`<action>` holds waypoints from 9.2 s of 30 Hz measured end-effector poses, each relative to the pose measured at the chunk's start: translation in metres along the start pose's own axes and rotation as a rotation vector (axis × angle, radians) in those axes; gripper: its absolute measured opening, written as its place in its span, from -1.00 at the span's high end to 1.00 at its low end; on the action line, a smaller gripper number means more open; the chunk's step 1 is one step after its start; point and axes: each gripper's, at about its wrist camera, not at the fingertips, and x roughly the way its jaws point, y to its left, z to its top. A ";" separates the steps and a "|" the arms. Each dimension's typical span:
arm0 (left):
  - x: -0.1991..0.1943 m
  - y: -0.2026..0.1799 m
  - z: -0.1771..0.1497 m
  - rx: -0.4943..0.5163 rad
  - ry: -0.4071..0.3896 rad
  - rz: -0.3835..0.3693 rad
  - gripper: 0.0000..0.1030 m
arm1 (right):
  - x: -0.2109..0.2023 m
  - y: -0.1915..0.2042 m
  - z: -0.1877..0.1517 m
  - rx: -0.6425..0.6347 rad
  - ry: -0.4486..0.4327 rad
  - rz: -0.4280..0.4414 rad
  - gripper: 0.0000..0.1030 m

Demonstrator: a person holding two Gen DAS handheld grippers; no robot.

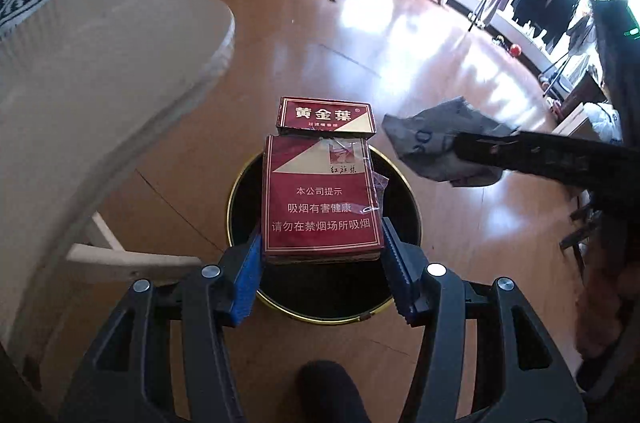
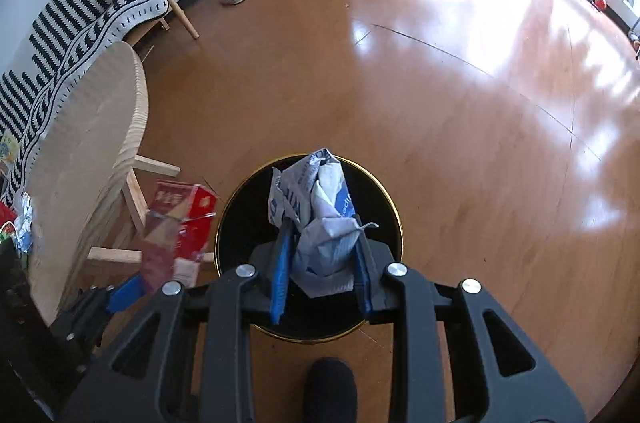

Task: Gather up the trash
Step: 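Carry both items to the black bin and open both tools to drop them, then grasp the green snack wrapper with left tool while right tool grasps foil paper, then carry both items over the bin and open both tools to release them, then grasp the red ribbon with left tool while right tool grasps green card box, then carry ribbon and card box to the bin and open both tools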

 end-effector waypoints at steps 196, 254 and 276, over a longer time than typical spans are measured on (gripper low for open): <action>-0.305 0.435 -0.201 -0.496 -0.183 0.582 -0.77 | -0.002 0.538 -0.133 -0.807 -0.019 0.394 -0.61; -0.213 0.178 -0.017 -0.197 -0.301 0.253 0.47 | -0.094 0.235 -0.006 -0.427 -0.280 0.200 -0.14; -0.053 0.013 0.034 0.060 -0.149 -0.038 0.46 | -0.063 0.023 0.004 -0.100 -0.154 -0.037 -0.14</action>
